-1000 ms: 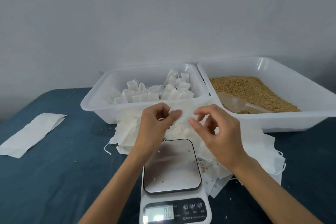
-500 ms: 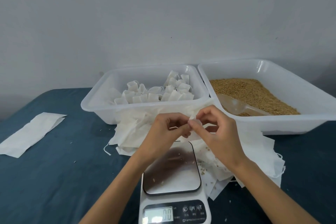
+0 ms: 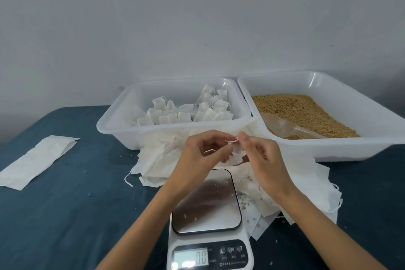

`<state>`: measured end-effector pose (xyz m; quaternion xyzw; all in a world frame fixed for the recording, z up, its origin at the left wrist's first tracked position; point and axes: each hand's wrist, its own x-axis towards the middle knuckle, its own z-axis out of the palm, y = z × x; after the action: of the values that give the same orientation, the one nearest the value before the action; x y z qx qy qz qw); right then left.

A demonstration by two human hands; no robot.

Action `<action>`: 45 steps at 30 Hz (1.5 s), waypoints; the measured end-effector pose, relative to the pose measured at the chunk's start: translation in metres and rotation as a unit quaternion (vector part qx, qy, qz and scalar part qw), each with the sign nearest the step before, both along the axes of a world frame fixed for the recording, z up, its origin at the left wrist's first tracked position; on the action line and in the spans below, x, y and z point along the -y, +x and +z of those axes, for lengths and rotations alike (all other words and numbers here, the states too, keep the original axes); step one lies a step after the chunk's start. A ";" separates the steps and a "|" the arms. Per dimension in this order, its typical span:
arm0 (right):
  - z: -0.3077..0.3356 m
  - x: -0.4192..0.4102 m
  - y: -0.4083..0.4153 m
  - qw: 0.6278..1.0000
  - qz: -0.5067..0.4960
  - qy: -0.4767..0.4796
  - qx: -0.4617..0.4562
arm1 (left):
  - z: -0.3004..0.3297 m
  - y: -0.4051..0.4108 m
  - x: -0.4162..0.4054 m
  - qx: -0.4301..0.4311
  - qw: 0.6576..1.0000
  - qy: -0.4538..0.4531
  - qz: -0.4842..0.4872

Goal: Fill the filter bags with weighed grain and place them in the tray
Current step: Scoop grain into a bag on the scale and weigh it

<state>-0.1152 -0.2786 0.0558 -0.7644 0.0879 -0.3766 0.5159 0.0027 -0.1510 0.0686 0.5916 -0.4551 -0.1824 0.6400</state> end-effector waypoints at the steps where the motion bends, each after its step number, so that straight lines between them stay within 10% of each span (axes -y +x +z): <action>1: 0.003 0.000 -0.001 1.000 0.007 0.018 0.005 | 0.000 0.000 0.000 0.007 1.000 0.000 -0.004; 7: 0.010 0.006 -0.004 0.991 -0.011 0.127 0.048 | 0.000 0.010 0.002 -0.023 0.986 0.010 0.166; 10: 0.011 0.006 -0.004 0.988 -0.020 0.145 0.045 | 0.001 0.009 0.002 -0.112 0.988 0.045 0.094; 18: 0.002 0.006 -0.002 0.974 -0.175 -0.131 0.055 | 0.003 0.006 0.003 -0.129 0.980 -0.036 0.145; 45: 0.007 -0.001 -0.006 0.996 -0.018 0.067 0.055 | -0.005 0.009 0.006 -0.087 0.980 -0.011 0.177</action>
<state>-0.1214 -0.2772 0.0631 -0.7043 0.0982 -0.4206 0.5634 0.0114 -0.1570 0.0632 0.6381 -0.2876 -0.1117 0.7054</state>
